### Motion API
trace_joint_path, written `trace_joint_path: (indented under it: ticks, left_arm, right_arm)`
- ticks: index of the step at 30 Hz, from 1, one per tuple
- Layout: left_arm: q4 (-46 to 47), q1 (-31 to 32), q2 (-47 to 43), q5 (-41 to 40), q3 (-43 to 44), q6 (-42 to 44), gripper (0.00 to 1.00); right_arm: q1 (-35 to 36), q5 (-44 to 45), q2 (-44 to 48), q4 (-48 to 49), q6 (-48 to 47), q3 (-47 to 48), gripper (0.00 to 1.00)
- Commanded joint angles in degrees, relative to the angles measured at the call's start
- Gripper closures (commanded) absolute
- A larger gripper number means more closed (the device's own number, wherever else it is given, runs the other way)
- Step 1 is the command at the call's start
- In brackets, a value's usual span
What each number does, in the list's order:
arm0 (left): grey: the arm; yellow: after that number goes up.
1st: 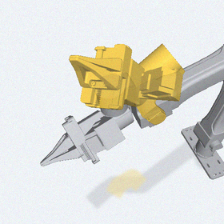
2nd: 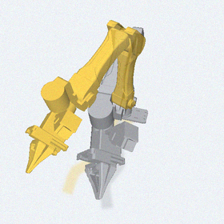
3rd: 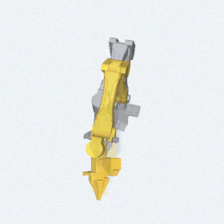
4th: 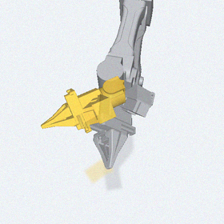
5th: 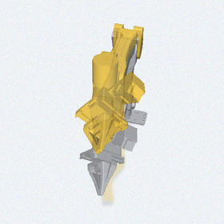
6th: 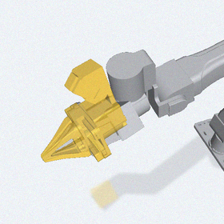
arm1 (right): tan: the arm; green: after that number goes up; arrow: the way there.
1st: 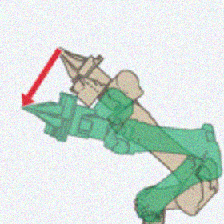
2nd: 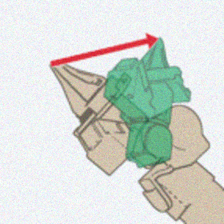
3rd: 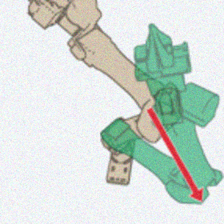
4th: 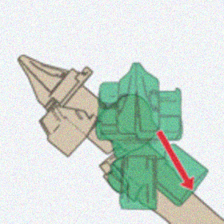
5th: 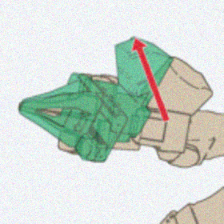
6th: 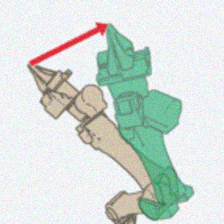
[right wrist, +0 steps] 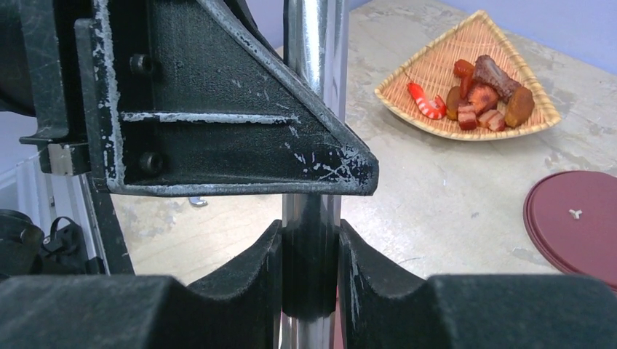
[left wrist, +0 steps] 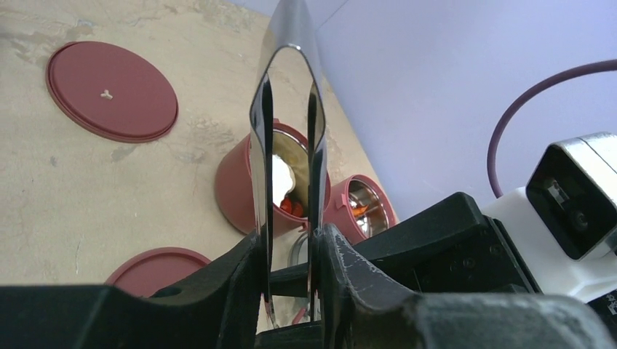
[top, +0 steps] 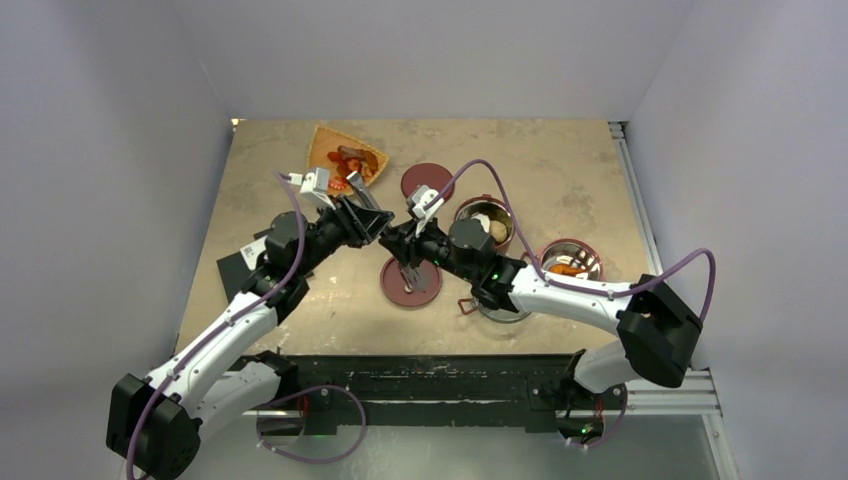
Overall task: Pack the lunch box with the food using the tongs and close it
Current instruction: Adjust the clamp.
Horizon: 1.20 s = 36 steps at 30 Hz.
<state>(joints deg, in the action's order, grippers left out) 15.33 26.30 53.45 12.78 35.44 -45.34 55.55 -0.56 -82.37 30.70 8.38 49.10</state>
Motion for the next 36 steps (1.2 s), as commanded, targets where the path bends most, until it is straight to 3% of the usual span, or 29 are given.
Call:
trace_joint_path:
  ticks: [1,5,9,19,20,21,28,36]
  left_arm:
    - [1.1,-0.1,-0.1,-1.8,0.8,1.1,0.74]
    - [-1.4,-0.1,0.3,-3.1,3.0,2.6,0.74]
    - [-3.8,-0.1,0.9,-5.4,5.8,4.2,0.76]
    - [-12.6,-1.6,7.9,-14.0,20.1,17.9,0.74]
    - [-12.0,-2.4,8.6,-15.2,20.5,19.4,0.74]
    - [-10.8,-3.5,9.1,-16.3,20.7,20.8,0.74]
    - [2.4,-11.4,14.0,-24.2,19.2,23.6,0.71]
    - [16.2,-17.7,22.9,-28.5,18.4,19.1,0.67]
  right_arm:
    - [0.4,0.8,1.6,1.9,0.6,0.5,0.66]
    - [0.4,2.7,3.9,0.2,0.9,0.6,0.5]
    - [0.4,5.3,7.6,-2.8,1.0,0.4,0.41]
    - [0.3,15.8,24.7,-21.1,1.0,-0.9,0.41]
    - [0.3,17.4,26.1,-22.7,2.6,-0.9,0.24]
    - [0.3,19.1,27.4,-24.0,4.1,-0.9,0.19]
    - [0.2,31.2,32.4,-30.4,5.9,-0.4,0.16]
    - [0.1,34.7,35.0,-30.6,5.1,1.9,0.12]
